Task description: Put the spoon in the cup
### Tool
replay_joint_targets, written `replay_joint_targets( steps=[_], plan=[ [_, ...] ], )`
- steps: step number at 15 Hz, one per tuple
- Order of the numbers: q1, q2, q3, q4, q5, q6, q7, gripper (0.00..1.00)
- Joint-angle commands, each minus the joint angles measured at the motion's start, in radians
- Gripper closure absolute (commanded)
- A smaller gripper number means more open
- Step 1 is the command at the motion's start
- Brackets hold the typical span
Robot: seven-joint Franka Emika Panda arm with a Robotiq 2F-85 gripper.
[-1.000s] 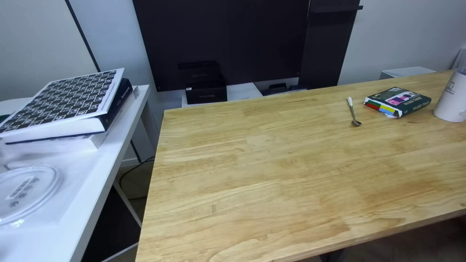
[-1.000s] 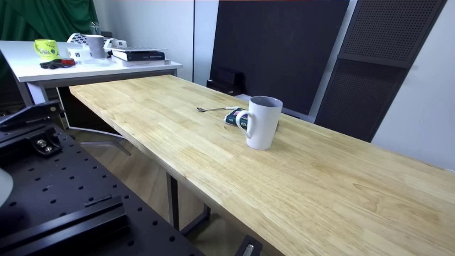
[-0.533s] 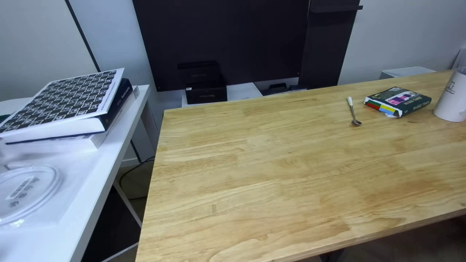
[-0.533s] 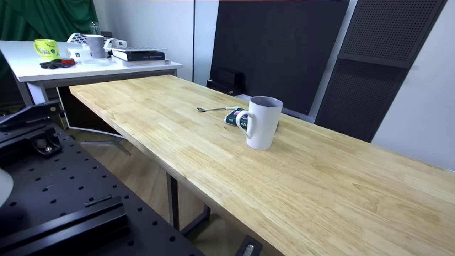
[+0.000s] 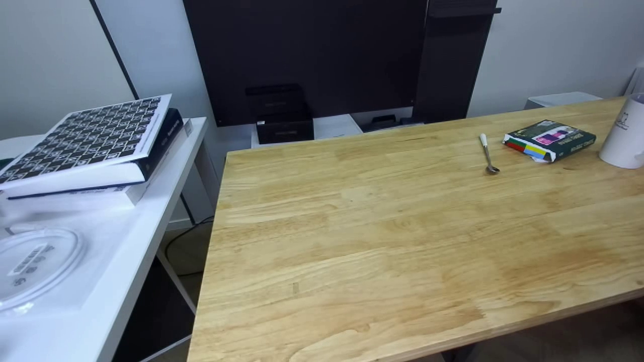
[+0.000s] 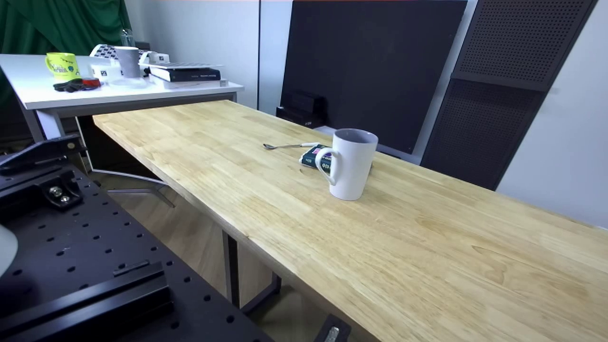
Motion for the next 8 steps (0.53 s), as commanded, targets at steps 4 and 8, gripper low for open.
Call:
replay_joint_targets(
  steps=[4, 8],
  plan=[
    [-0.02, -0.043, 0.021, -0.056, -0.086, 0.007, 0.016, 0.0],
    [-0.019, 0.038, 0.034, -0.113, -0.097, 0.105, 0.041, 0.0]
  ],
)
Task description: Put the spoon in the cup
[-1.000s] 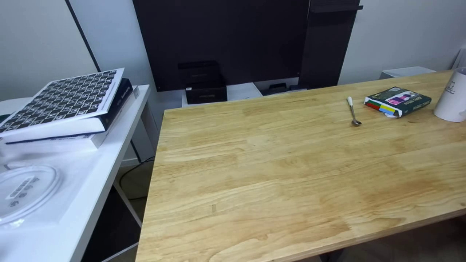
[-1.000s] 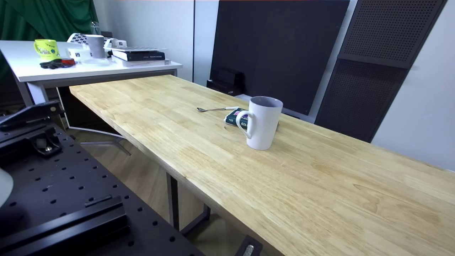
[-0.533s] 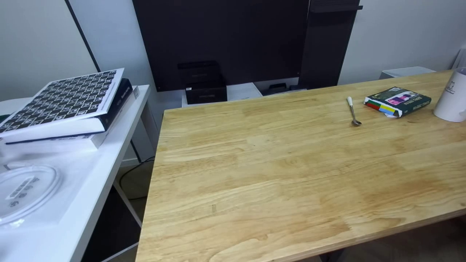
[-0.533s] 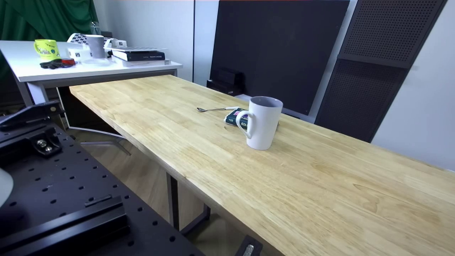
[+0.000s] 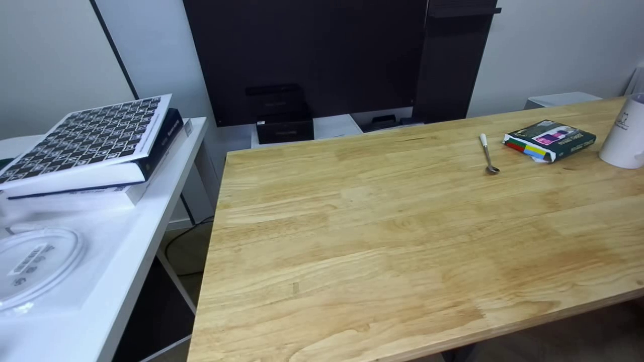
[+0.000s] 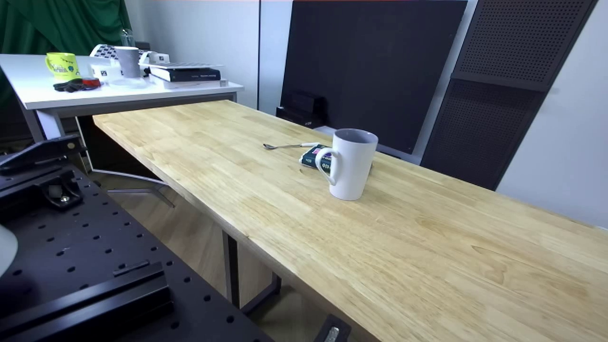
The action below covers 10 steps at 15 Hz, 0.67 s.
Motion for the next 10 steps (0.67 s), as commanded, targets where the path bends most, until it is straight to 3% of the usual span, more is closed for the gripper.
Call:
replay_joint_targets(
  steps=[1, 10],
  plan=[
    [-0.006, 0.089, 0.023, -0.056, -0.014, 0.097, 0.049, 0.0],
    [0.015, 0.478, 0.022, 0.047, -0.013, 0.23, 0.09, 0.0]
  ],
)
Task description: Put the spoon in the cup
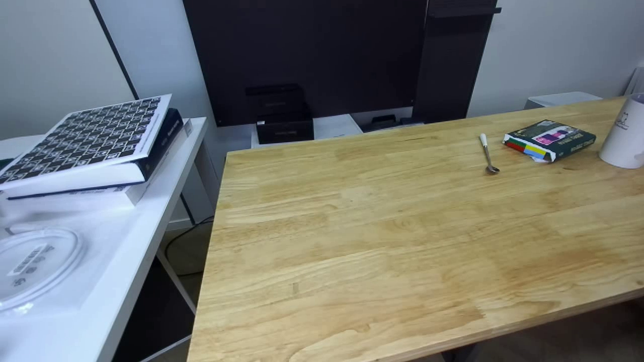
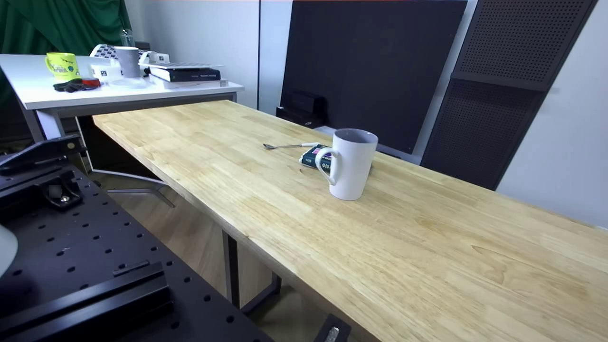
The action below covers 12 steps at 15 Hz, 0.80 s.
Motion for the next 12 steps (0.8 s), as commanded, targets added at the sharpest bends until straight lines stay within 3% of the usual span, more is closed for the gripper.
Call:
replay_joint_targets(
  steps=[1, 12],
  plan=[
    [0.021, 0.156, 0.008, 0.09, -0.009, 0.031, 0.069, 0.0],
    [0.143, 0.488, 0.013, 0.28, -0.001, 0.111, 0.25, 0.0]
  ],
)
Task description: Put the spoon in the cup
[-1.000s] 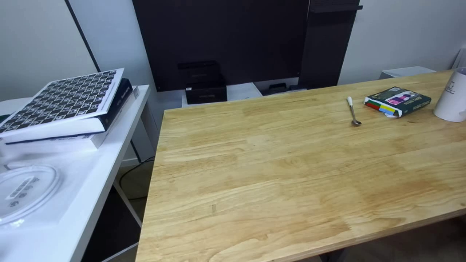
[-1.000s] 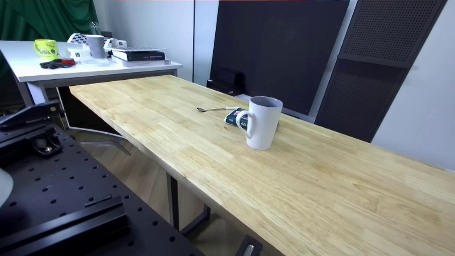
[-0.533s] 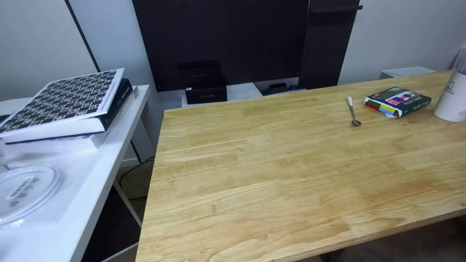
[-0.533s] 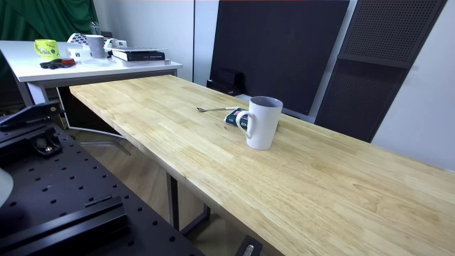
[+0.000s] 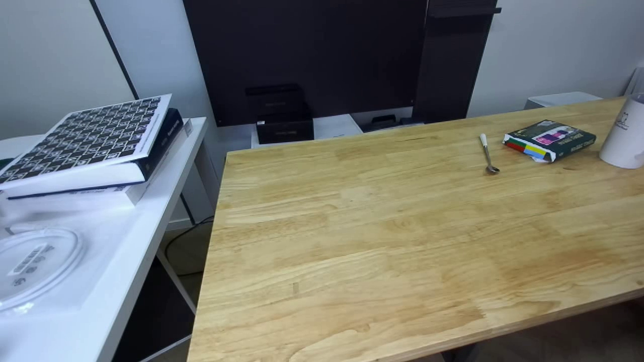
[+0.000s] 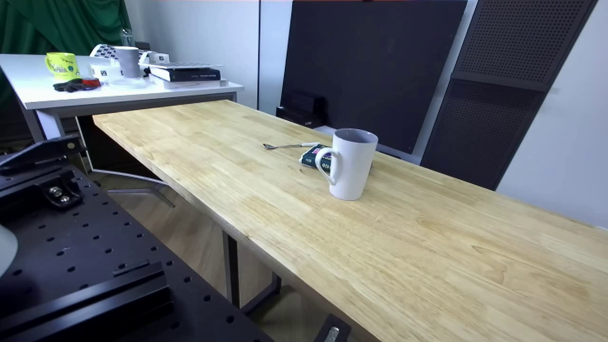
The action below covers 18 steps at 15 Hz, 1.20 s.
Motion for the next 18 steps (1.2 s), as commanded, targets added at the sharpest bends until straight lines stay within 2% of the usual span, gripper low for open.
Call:
replay_joint_targets(
  steps=[1, 4, 5, 8, 12, 13, 18],
  plan=[
    [0.05, 0.115, 0.0, 0.106, -0.005, 0.002, 0.108, 0.0],
    [0.098, 0.186, 0.005, 0.16, 0.009, -0.02, 0.134, 0.0],
    [0.087, 0.133, -0.008, 0.094, 0.011, 0.007, 0.079, 0.0],
    [0.113, 0.178, -0.007, 0.127, 0.012, 0.007, 0.099, 0.0],
    [0.111, 0.181, -0.009, 0.135, 0.012, 0.005, 0.099, 0.0],
    [0.115, 0.185, -0.02, 0.131, -0.009, 0.044, 0.123, 0.0],
    [0.112, 0.327, -0.069, 0.249, -0.019, 0.122, 0.145, 0.0]
  ],
)
